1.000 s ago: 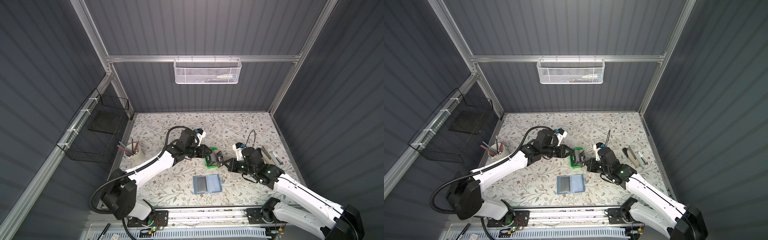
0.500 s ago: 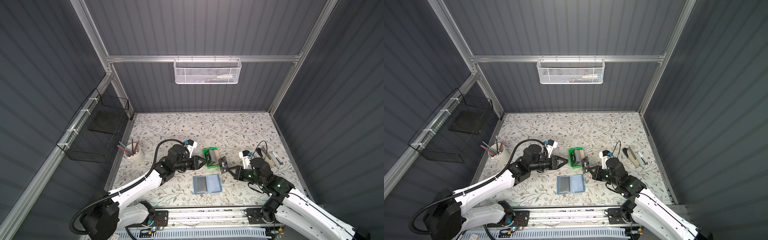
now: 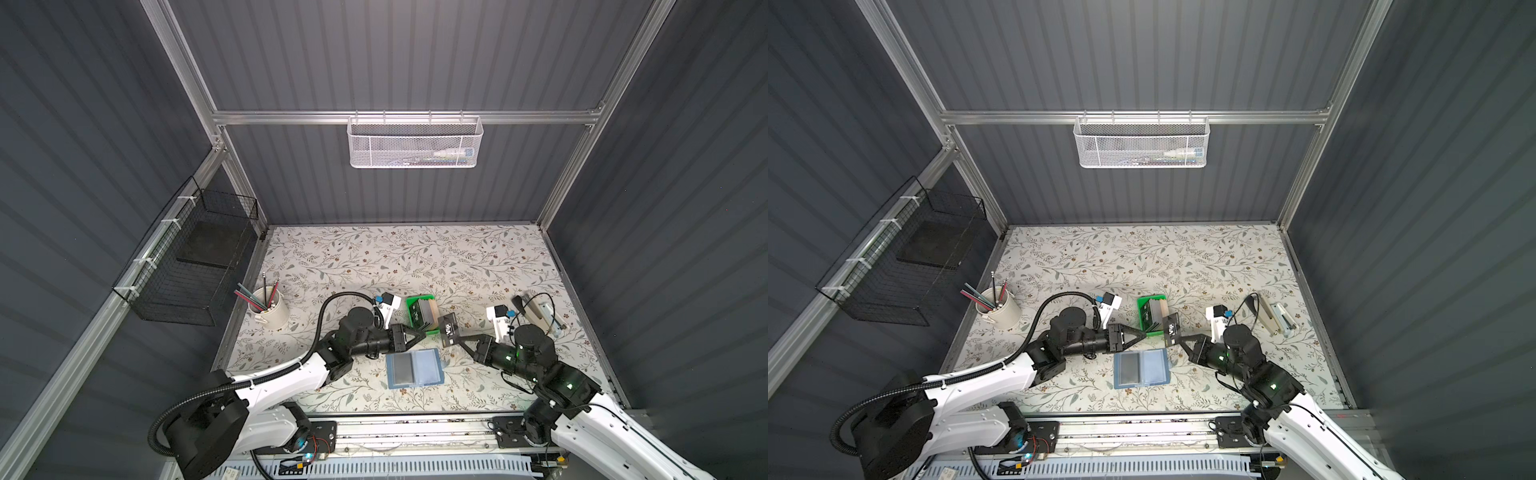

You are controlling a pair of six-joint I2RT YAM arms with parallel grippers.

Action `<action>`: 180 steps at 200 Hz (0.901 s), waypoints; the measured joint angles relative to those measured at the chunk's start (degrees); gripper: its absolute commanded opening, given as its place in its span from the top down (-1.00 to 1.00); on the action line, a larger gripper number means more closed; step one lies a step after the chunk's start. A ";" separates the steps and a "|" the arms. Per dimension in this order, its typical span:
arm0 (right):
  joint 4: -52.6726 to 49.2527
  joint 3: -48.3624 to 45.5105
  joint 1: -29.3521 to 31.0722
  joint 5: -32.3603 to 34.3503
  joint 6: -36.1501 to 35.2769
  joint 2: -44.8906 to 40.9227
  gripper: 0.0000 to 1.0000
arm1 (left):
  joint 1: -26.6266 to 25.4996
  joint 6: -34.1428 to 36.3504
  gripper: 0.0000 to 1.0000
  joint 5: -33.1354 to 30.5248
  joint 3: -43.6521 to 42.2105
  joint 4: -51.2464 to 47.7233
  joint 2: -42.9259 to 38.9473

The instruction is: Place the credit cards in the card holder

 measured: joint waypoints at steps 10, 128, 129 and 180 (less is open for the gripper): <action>0.98 0.00 0.00 -0.70 0.94 0.00 1.00 | -0.17 -1.05 0.27 0.44 -0.02 1.46 0.24; 9.60 -0.50 0.00 -6.32 7.39 -0.85 1.00 | -0.63 -8.83 0.32 4.96 0.52 13.31 6.03; 9.68 -0.50 0.00 -6.34 7.39 -0.85 1.00 | -0.63 -8.90 0.32 4.96 0.52 13.40 6.08; 12.13 -1.57 0.00 -6.88 8.85 -0.79 1.00 | -1.22 -9.62 0.38 4.96 0.85 16.04 6.88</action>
